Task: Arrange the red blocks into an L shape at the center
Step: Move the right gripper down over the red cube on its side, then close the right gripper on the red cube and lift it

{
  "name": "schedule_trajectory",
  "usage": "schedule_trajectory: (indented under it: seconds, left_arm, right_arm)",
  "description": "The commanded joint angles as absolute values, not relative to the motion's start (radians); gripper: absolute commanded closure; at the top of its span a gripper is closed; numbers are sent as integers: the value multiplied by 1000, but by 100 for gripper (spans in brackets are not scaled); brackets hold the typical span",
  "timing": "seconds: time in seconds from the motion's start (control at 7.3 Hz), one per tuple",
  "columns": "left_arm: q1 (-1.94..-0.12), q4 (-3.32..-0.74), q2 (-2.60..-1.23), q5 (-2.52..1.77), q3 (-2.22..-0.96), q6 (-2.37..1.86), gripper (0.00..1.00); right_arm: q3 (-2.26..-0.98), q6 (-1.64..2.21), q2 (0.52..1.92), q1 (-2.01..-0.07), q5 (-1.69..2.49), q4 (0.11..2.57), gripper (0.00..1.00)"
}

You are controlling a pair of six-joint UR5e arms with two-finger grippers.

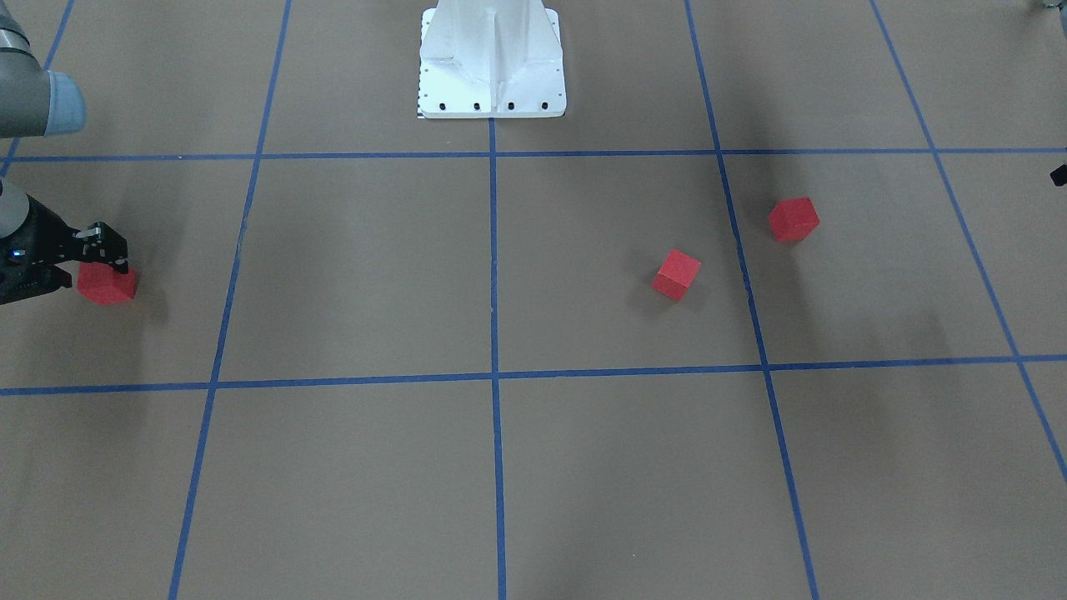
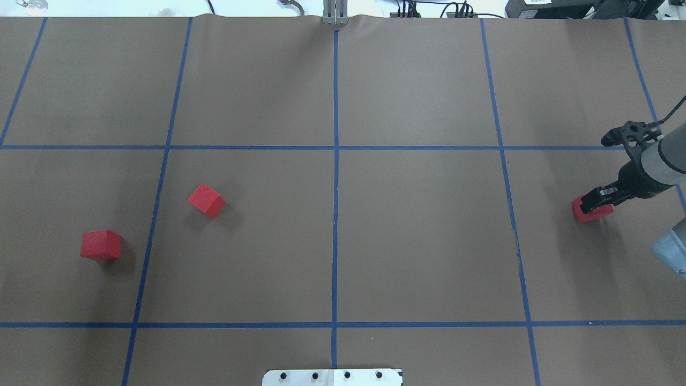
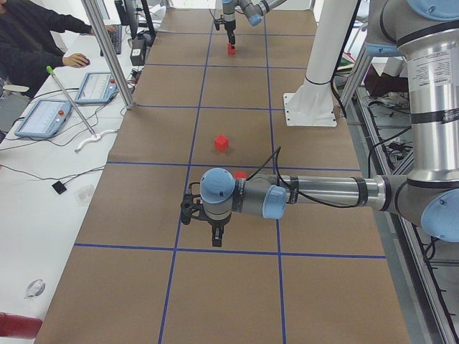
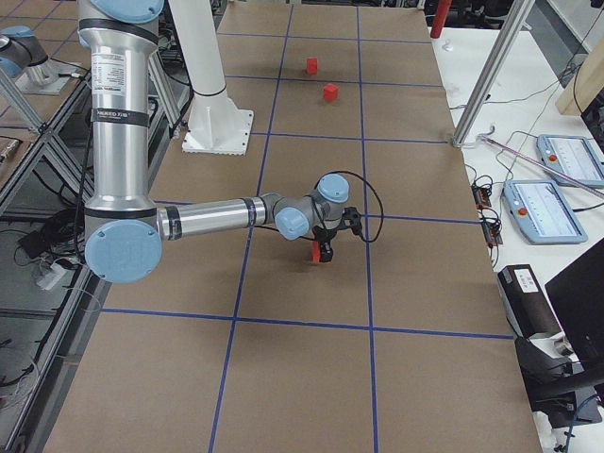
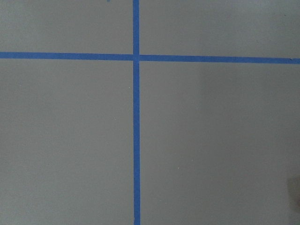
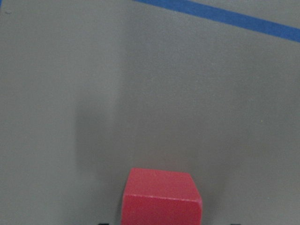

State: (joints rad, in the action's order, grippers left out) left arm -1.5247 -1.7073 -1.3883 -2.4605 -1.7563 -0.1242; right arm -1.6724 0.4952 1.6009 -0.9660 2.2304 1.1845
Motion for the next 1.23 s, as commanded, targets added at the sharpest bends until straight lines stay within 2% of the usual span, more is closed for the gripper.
schedule_trajectory:
  seconds: [0.0, 0.27, 0.41, 0.96, 1.1]
  left_arm:
    - [-1525, -1707, -1388, -2461, -1758, -124, 0]
    - [-1525, -1707, -1388, -2461, -1761, -123, 0]
    - [-1526, -1707, -1388, -2461, -1767, -123, 0]
    - [-1525, -1707, -1388, -2462, -1784, -124, 0]
    - [-1523, -1707, -1388, -2464, -1783, -124, 0]
  right_arm:
    - [-1681, 497, 1595, -968, 2252, 1184, 100]
    - [-1806, 561, 1589, -1000, 2358, 1236, 100]
    - [-1822, 645, 1538, -994, 2350, 1241, 100]
    - [-1874, 1218, 1271, -673, 2167, 1250, 100]
    - [-1871, 1306, 1164, -591, 2067, 1347, 100]
